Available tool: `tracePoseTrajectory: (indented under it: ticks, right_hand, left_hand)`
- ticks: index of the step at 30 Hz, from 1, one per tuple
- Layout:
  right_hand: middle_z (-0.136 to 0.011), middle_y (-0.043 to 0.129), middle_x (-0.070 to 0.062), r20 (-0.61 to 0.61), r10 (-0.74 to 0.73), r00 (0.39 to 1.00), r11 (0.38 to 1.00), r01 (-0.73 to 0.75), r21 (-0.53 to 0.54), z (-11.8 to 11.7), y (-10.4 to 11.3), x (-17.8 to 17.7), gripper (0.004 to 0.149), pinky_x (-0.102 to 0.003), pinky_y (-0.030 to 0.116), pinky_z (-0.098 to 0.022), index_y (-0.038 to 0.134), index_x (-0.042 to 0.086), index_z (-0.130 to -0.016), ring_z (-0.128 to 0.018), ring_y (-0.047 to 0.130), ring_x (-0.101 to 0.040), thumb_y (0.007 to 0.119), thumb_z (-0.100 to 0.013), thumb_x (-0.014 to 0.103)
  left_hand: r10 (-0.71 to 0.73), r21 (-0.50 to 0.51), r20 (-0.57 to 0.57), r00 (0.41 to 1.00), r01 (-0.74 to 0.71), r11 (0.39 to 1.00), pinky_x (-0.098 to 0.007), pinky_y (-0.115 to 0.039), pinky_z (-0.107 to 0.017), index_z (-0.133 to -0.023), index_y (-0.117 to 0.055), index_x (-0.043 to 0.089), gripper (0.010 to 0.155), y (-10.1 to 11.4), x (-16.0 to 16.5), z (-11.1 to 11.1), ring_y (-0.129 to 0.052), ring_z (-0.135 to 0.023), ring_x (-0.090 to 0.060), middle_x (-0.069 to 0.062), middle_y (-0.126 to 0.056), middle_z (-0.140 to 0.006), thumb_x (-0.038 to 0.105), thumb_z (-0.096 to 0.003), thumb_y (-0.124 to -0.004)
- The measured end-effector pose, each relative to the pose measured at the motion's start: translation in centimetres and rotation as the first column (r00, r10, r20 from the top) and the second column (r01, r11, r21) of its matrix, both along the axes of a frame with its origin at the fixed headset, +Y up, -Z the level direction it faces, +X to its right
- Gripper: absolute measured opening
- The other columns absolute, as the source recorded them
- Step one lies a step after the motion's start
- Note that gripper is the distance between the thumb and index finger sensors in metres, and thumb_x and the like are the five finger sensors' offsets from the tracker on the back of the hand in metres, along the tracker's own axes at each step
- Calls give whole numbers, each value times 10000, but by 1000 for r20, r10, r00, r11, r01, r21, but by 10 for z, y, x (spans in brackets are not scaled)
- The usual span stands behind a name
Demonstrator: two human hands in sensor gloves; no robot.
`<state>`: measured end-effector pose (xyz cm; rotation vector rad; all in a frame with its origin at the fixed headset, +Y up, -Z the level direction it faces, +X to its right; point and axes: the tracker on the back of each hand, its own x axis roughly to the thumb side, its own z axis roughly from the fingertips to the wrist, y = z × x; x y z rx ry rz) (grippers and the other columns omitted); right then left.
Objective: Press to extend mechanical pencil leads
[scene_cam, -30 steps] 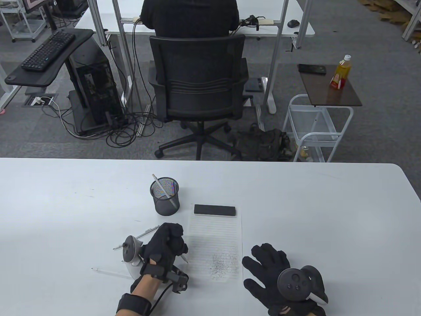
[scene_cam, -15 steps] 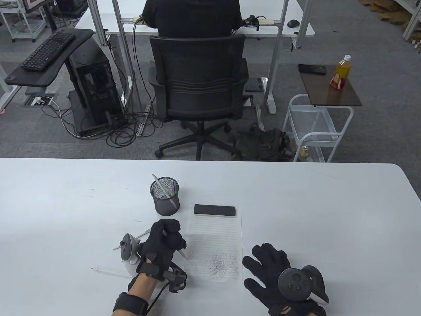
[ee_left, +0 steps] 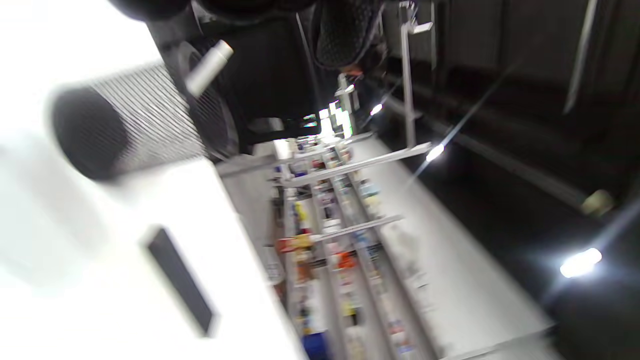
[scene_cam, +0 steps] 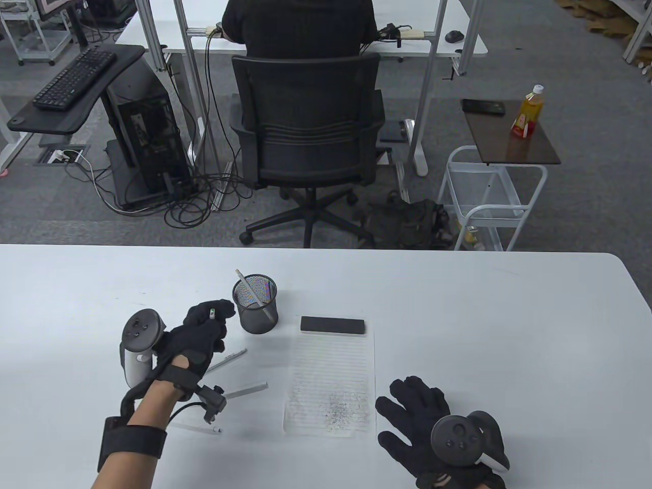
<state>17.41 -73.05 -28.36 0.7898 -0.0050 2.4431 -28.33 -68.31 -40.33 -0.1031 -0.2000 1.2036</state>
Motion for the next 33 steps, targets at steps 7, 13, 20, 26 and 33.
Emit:
tracePoseTrajectory:
  ticks: [7, 13, 20, 26, 33]
  right_hand:
    - [-1144, 471, -279, 6, 1, 1000, 1000, -1, -9, 0, -1, 0, 656, -829, 308, -649, 682, 119, -1085, -1040, 378, -630, 731, -554, 503]
    - [-1143, 471, -280, 15, 5, 1000, 1000, -4, -15, -1, 0, 1, 656, -829, 306, -649, 684, 118, -1084, -1040, 376, -630, 732, -553, 500]
    - [-1144, 471, -279, 18, 5, 1000, 1000, -5, -19, -2, 0, 2, 656, -830, 304, -650, 684, 118, -1084, -1041, 376, -629, 732, -554, 500]
    - [-1144, 471, -278, 16, 9, 1000, 1000, -8, -26, -2, 0, 2, 655, -830, 304, -650, 683, 119, -1084, -1040, 376, -632, 732, -554, 500]
    - [-1144, 470, -277, 17, 9, 1000, 1000, -8, -29, -3, 0, 2, 657, -830, 304, -649, 685, 116, -1084, -1040, 375, -631, 733, -553, 500]
  left_hand:
    - [-520, -80, 87, 850, 526, 847, -567, -644, -625, -1010, -710, 167, 523, -11, -25, -9, -628, -788, -352, -68, -533, -914, 223, -490, -688]
    - [-870, 34, 137, 473, 876, 481, -595, -677, -675, -1026, -698, 201, 568, -26, -19, -17, -754, -811, -330, -46, -648, -923, 169, -463, -762]
    - [-956, 63, 144, 254, 962, 265, -586, -773, -643, -1005, -648, 234, 615, -50, -10, -29, -906, -785, -304, -31, -779, -905, 174, -431, -861]
    - [-981, 96, 129, 146, 983, 159, -585, -767, -681, -914, -727, 225, 543, -61, -1, -37, -970, -770, -283, 4, -851, -865, 204, -407, -922]
    - [-993, 97, 97, 69, 992, 78, -555, -791, -681, -865, -812, 245, 499, -71, 2, -43, -1030, -737, -254, 29, -930, -822, 259, -391, -966]
